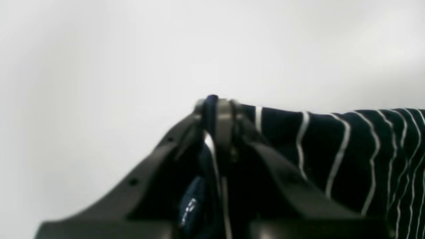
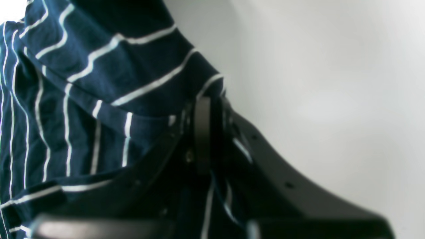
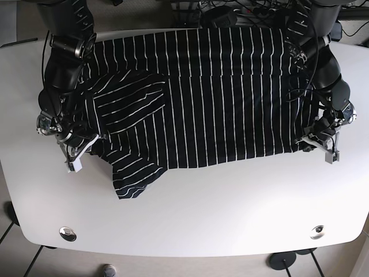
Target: Fold the T-shirt properly
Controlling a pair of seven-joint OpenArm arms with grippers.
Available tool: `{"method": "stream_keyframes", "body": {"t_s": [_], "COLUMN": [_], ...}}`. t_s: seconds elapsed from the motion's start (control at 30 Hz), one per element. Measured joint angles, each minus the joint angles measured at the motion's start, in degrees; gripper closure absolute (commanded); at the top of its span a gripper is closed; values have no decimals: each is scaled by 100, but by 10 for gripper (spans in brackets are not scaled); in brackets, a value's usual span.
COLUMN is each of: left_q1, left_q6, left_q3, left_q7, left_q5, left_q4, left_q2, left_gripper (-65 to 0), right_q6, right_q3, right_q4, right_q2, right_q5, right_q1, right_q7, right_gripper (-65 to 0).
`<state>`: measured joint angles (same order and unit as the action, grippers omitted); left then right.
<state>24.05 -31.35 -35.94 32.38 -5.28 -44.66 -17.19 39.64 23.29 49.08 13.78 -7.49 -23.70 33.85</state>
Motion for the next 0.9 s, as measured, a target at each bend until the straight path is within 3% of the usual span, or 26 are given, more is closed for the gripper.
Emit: {"method": "stream_keyframes", "body": {"t_s": [0.2,0.33,0.5,0.67,0.9], "left_q1": [-212,-109,-177,-741,-1788], "left_q6": [35,-629,-861,-885,-905], "left_q3": [-4,-26,-33,-31,-153], "left_q7": [656,992,1725,1784,1775], "left_q5": [256,221,223,142,136], "left_q4": [-1357,-2319,-3580,-4496,-5130], "left_q2": [79,120,278,284,363], "left_gripper": [0,0,0,0,0], "right_q6": [0,4,63,52,68], "right_q3": [-2,-2,229,605,903], "right_q4": [605,1366,2798,4131,5368], "right_q2": [-13,-24,-44,-50,-446], "right_q5": [22,24,-26,-46,-44], "right_q1": [63,146,494,1086,2549], "right_q7": [74,577,1191,1980,2194], "right_gripper": [-19,-17,-17,-17,-17]}}
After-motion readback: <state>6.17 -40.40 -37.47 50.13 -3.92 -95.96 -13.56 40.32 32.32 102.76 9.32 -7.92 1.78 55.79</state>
